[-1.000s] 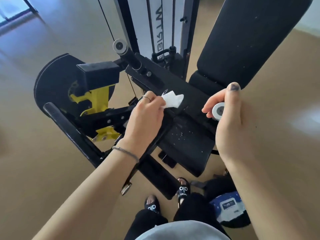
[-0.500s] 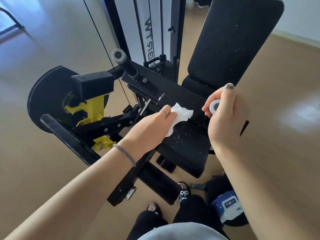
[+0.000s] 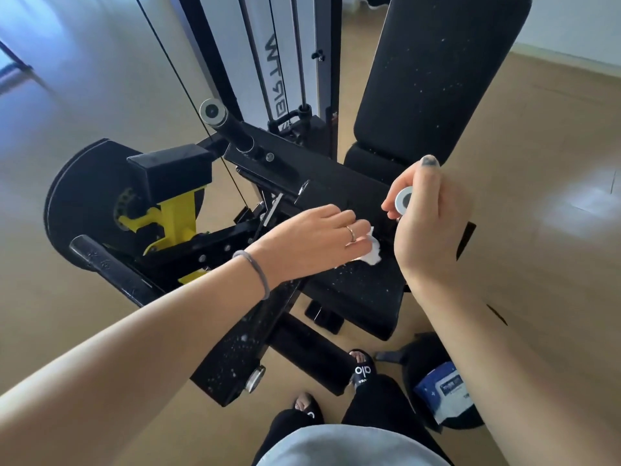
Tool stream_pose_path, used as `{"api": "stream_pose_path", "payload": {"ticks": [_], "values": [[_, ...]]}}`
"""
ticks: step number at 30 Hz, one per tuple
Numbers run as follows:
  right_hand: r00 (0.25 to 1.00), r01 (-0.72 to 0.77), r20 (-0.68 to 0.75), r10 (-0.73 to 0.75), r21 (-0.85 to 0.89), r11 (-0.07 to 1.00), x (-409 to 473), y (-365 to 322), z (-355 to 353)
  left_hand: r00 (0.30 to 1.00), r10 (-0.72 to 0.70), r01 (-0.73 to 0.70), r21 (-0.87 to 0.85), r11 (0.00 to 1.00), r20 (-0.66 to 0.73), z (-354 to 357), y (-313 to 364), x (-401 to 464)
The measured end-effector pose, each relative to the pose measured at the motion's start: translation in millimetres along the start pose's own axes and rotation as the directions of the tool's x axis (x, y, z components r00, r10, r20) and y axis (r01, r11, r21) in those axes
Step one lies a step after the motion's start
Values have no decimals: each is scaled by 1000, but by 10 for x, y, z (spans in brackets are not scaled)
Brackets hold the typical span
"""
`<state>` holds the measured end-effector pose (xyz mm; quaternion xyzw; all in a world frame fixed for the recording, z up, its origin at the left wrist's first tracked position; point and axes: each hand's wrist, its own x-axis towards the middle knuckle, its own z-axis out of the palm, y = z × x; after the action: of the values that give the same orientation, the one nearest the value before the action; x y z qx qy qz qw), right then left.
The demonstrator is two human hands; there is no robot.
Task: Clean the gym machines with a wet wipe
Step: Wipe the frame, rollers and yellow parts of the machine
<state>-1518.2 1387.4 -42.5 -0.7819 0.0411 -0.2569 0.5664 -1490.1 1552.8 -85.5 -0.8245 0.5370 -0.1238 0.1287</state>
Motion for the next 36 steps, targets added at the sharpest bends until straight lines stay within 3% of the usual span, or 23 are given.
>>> {"api": "stream_pose_path", "payload": {"ticks": [7, 10, 13, 21, 25, 27, 29, 33, 36], "values": [[985, -3, 173, -8, 62, 998, 34, 59, -132, 983, -178, 180, -44, 983, 42, 146, 137, 193], [984, -16, 176, 5, 62, 998, 49, 80, -129, 913, -406, 408, -90, 909, 33, 132, 265, 269], [982, -13, 186, 0, 68, 998, 51, 93, -131, 857, -511, 515, -62, 855, 69, 119, 342, 325], [972, -6, 235, -9, 63, 998, 52, 88, -198, 902, -432, 431, 71, 899, -9, 52, 305, 65], [975, -31, 220, 10, 93, 995, 55, 90, -154, 862, -461, 448, 108, 887, 210, -50, 270, 312], [976, -36, 218, 13, 104, 994, 55, 98, -134, 807, -493, 440, 224, 869, 326, -40, 339, 491], [975, -43, 222, 20, 99, 994, 54, 108, -129, 751, -545, 490, 238, 838, 372, -28, 362, 605], [971, -63, 234, 40, 92, 994, 76, 104, -126, 687, -662, 676, 73, 734, 299, -30, 357, 543], [969, -82, 238, 63, 67, 994, 88, 99, -138, 607, -793, 794, -91, 602, 48, -127, 499, 425]]}}
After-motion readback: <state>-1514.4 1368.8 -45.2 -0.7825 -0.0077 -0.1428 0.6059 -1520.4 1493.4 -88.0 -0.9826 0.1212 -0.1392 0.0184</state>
